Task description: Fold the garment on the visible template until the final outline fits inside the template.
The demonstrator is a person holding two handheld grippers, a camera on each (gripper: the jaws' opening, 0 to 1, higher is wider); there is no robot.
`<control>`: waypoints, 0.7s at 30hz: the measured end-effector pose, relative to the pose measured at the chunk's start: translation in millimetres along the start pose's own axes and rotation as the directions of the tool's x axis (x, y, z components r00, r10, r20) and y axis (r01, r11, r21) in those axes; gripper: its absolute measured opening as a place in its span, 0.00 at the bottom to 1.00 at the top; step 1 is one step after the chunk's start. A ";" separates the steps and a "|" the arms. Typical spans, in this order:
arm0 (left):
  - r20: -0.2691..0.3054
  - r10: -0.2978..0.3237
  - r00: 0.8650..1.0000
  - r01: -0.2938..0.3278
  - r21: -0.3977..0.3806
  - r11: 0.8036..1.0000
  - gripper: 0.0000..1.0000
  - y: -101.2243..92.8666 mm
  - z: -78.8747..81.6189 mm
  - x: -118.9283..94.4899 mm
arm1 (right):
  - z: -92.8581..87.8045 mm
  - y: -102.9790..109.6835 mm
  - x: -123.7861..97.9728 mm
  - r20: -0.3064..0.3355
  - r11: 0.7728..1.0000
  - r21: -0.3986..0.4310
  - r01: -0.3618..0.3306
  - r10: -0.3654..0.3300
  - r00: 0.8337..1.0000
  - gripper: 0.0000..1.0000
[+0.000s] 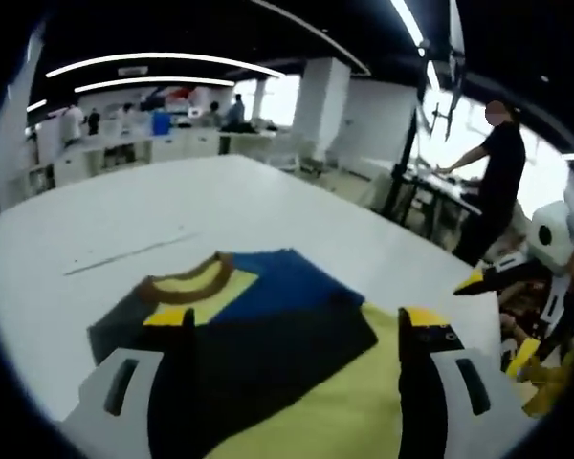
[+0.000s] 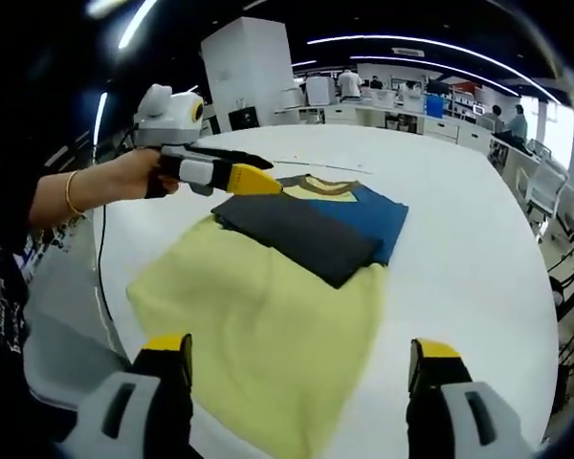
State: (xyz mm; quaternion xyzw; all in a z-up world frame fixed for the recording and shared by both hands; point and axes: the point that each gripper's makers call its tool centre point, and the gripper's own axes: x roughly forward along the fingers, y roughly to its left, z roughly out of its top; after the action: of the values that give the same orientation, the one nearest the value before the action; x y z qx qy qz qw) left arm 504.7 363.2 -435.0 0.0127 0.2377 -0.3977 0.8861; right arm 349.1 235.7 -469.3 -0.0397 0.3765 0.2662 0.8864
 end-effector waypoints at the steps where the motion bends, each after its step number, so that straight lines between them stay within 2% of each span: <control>1: 0.004 0.007 1.000 -0.007 -0.001 1.000 0.87 3.7 -0.5 -6.8 | 0.4 -1.2 -0.8 0.002 1.000 0.002 0.002 -0.002 1.000 0.95; 6: 0.016 0.048 0.999 -0.047 -0.040 0.998 0.94 15.7 -7.3 -34.0 | 1.6 -2.6 -1.8 0.015 1.000 0.018 0.005 -0.005 1.000 0.96; 11: 0.009 0.066 0.998 -0.065 -0.075 0.995 0.99 17.3 -21.4 -58.2 | 1.1 -2.4 -4.0 0.021 0.999 0.039 0.006 -0.007 1.000 0.95; 16: -0.024 0.068 0.997 -0.069 -0.031 0.997 0.99 14.5 -36.4 -81.8 | 10.9 -0.6 -7.5 0.083 0.997 0.081 -0.007 0.000 0.997 0.96; 21: -0.050 0.082 0.995 -0.083 -0.005 0.997 0.99 15.6 -52.3 -107.8 | 12.0 1.5 -7.4 0.086 0.997 0.074 -0.013 0.007 0.996 0.98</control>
State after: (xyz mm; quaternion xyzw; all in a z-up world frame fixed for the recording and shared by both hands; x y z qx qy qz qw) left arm 432.7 460.3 -437.5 0.0293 0.2603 -0.3596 0.8956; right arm 351.9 237.0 -455.4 0.0068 0.3481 0.2578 0.9013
